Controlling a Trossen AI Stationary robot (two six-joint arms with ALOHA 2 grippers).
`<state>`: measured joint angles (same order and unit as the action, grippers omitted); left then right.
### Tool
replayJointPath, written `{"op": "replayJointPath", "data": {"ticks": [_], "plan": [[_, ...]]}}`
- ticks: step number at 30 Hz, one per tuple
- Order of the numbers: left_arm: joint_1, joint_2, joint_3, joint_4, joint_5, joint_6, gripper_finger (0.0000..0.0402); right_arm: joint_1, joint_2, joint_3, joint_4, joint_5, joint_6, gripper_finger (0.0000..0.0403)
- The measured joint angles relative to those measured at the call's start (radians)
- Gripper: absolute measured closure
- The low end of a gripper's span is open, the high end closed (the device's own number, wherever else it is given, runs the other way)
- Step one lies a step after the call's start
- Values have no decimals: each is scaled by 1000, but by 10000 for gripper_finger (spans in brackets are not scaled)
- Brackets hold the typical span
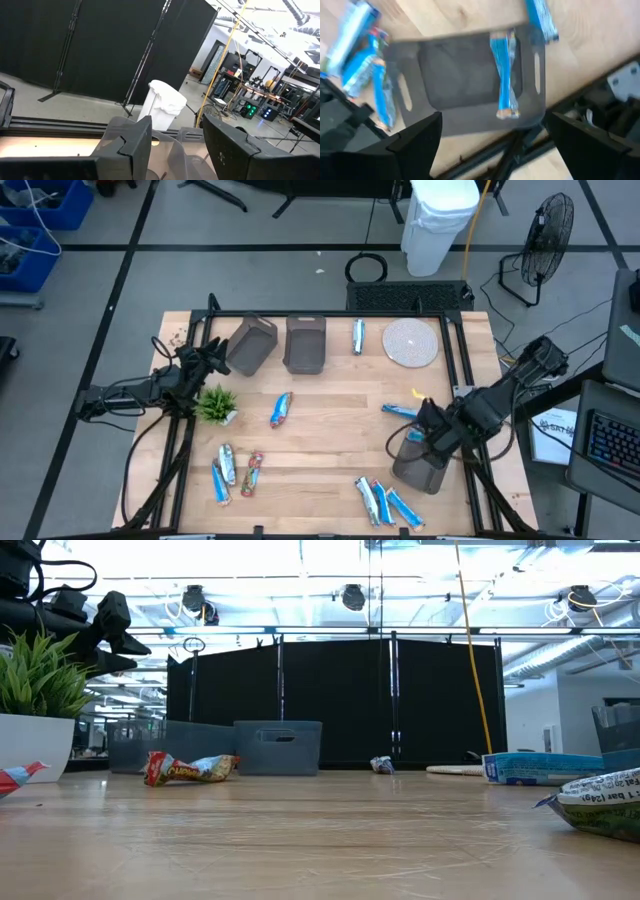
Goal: Pick and place Granola Bars by type
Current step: Put the yellow granola bar into the bottom black transparent bin
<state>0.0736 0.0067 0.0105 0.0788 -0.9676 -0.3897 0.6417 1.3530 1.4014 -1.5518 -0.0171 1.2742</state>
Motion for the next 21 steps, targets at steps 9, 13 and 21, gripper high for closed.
{"op": "replayJointPath", "data": {"ticks": [9,13,21], "plan": [[0,0,0,0,0,0,220,66,177,172,83,-36,97,46],[0,0,0,0,0,0,220,92,274,298,91,-5,157,46],[0,0,0,0,0,0,220,140,440,460,158,14,273,46]]}}
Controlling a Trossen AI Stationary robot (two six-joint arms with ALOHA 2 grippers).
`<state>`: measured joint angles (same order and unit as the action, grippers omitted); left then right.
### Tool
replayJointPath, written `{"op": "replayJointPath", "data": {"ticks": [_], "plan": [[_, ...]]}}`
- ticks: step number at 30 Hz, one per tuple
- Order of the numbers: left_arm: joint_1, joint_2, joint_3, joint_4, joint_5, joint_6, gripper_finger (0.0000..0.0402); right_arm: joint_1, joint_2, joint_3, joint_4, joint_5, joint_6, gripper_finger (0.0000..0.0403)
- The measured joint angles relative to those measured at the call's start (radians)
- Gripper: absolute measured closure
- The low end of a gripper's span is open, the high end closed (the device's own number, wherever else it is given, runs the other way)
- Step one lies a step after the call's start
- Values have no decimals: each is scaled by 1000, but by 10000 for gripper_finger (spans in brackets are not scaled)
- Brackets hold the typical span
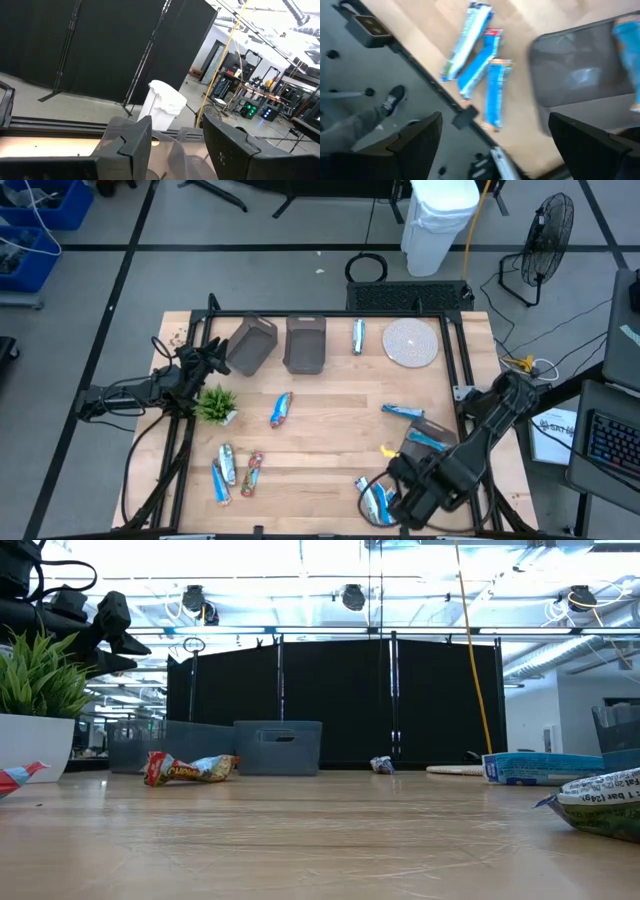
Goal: Pick and place Granola Bars by type
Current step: Put the yellow granola bar into the bottom black transparent bin
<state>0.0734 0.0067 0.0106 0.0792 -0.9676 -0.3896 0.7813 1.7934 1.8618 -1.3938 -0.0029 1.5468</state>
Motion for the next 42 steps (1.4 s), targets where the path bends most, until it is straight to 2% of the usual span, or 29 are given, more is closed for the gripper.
{"op": "replayJointPath", "data": {"ticks": [8,15,24,31,42], "plan": [[0,0,0,0,0,0,220,39,92,32,130,-1,104,46],[0,0,0,0,0,0,220,70,134,19,142,6,118,46],[0,0,0,0,0,0,220,93,137,-113,219,27,118,46],[0,0,0,0,0,0,220,92,137,-227,365,-2,118,46],[0,0,0,0,0,0,220,92,137,-335,436,-48,108,46]]}}
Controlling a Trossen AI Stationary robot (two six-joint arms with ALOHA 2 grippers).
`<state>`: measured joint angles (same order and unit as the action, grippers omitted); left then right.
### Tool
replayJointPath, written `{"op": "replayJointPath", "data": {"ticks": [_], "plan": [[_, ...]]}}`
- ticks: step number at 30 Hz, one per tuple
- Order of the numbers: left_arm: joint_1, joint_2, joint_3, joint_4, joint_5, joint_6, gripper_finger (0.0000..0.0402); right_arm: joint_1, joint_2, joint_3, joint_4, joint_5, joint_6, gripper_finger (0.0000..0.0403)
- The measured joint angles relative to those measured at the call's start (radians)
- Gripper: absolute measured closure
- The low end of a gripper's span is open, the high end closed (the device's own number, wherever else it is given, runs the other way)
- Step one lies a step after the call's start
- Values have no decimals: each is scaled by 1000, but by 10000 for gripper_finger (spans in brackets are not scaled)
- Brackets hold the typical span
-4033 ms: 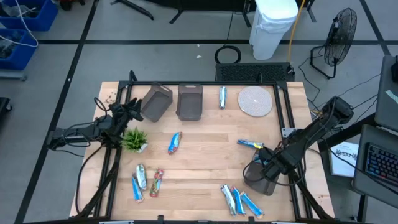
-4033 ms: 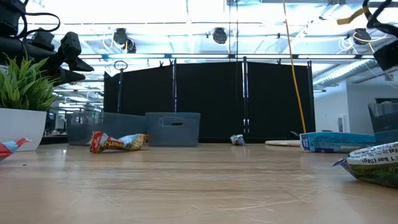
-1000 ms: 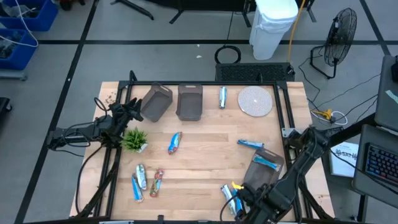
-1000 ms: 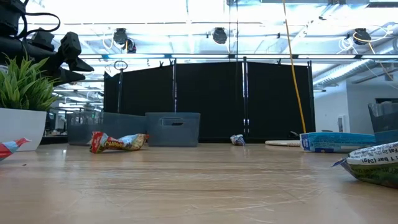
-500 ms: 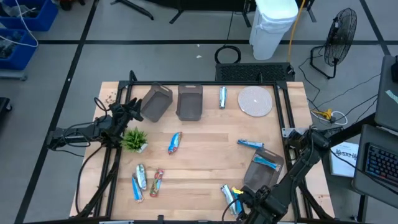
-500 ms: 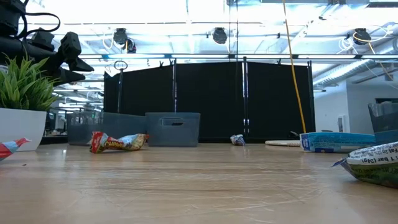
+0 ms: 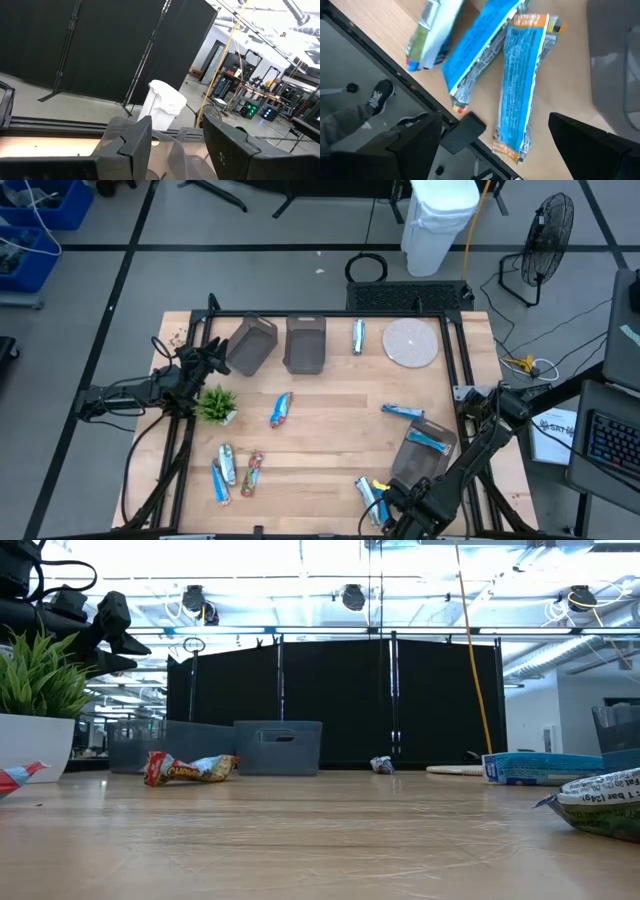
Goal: Pick and place Granola Bars by type
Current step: Put the yellow granola bar into the bottom black transparent bin
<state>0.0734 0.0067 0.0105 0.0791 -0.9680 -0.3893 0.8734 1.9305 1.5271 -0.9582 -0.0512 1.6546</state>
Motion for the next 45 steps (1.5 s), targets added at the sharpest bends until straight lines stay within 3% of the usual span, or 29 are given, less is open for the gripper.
{"op": "replayJointPath", "data": {"ticks": [30,45], "plan": [[0,0,0,0,0,0,220,-15,-3,-136,119,23,3,47],[0,0,0,0,0,0,220,-21,0,-126,104,-11,-25,104]]}}
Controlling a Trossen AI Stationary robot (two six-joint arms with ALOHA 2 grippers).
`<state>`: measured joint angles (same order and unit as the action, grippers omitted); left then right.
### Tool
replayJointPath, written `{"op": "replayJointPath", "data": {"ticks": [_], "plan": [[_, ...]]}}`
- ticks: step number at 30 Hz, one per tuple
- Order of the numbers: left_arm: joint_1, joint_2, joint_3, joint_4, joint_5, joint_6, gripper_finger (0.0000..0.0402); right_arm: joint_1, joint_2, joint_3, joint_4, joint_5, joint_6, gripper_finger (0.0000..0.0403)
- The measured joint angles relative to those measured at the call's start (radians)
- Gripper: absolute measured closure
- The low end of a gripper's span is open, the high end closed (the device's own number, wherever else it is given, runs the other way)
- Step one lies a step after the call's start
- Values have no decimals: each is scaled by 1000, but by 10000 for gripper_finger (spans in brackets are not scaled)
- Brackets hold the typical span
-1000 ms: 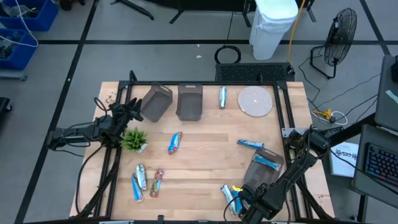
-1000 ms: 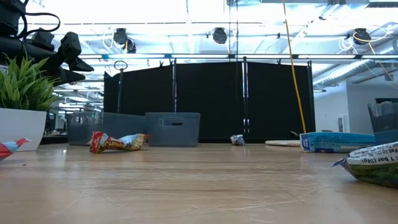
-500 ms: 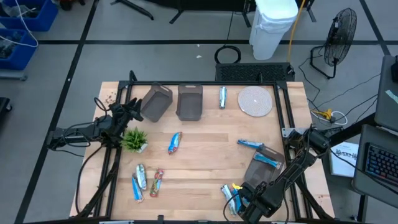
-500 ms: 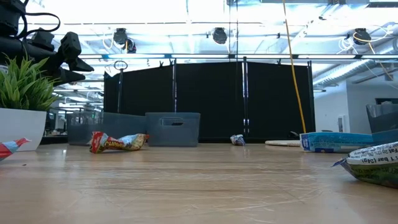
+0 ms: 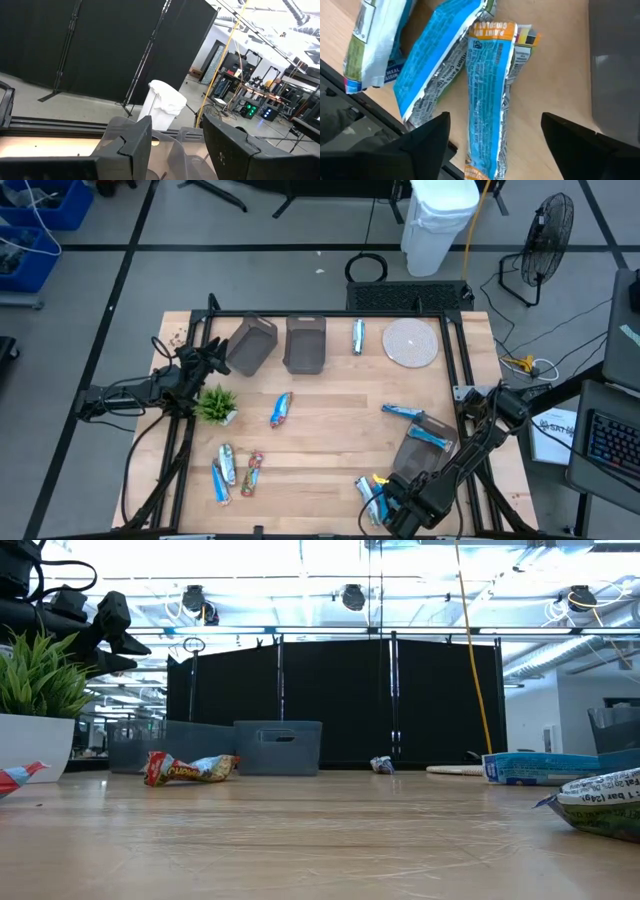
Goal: Pick and place Granola Bars by type
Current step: Put the yellow granola bar into the bottom black transparent bin
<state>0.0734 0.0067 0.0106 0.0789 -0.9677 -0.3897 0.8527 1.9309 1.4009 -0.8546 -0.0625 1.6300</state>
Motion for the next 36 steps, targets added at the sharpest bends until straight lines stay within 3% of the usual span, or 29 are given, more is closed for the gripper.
{"op": "replayJointPath", "data": {"ticks": [12,20,25,36], "plan": [[0,0,0,0,0,0,220,-15,9,123,-80,-22,-30,110],[0,0,0,0,0,0,220,-6,124,226,-170,-66,-55,110],[0,0,0,0,0,0,220,-9,125,242,-273,-70,-74,110],[0,0,0,0,0,0,220,-14,163,243,-285,-13,-79,110]]}}
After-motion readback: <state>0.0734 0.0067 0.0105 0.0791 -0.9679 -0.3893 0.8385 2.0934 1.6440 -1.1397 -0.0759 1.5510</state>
